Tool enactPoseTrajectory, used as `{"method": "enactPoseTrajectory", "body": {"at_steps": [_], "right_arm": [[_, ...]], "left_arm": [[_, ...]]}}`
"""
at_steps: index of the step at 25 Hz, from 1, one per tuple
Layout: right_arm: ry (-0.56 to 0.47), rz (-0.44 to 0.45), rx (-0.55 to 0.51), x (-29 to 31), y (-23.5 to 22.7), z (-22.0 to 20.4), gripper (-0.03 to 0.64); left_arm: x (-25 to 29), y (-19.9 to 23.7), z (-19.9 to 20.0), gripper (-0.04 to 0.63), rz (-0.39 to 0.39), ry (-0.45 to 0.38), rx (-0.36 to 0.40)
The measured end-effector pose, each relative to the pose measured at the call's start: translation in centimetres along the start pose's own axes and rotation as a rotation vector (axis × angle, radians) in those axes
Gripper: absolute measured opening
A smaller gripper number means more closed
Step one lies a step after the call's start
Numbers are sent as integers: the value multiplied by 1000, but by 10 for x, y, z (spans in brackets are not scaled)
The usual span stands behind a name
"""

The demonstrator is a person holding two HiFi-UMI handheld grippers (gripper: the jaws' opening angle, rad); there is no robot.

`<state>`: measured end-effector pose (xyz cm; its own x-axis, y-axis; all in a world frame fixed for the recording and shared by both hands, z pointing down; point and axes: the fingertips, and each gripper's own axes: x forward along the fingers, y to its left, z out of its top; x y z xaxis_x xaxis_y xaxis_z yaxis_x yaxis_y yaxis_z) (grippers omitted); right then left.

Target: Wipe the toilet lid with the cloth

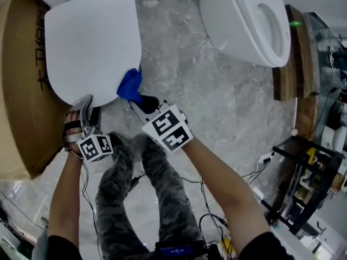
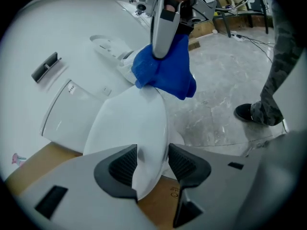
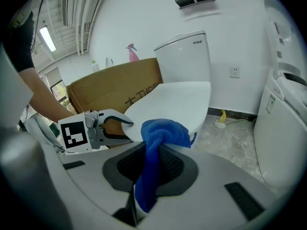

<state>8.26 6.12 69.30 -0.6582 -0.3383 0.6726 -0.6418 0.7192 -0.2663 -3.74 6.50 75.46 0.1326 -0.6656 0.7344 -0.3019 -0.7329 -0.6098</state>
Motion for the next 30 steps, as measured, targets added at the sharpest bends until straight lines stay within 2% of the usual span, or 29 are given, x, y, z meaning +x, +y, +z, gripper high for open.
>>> {"method": "enactPoseTrajectory", "body": {"at_steps": [7,11,22,25,30], "right_arm": [[-25,-18,-11,-29,-18,17,57],[-35,-35,-11,-48,-26,32,57],[-83,-33,-47,-93,-23,110,57],[-99,-34,-50,-99,-24,127,57],[-88,-27,-52,-92,-22,129,57]], "left_arm": [[-25,17,11,187,16,-29,-36],[-50,42,23,186,21,-63,-23],[-126,145,61,183,85,-154,-43],[-132,157,64,179,59,-154,-41],[-118,131,53,179,-21,-110,-44]]}}
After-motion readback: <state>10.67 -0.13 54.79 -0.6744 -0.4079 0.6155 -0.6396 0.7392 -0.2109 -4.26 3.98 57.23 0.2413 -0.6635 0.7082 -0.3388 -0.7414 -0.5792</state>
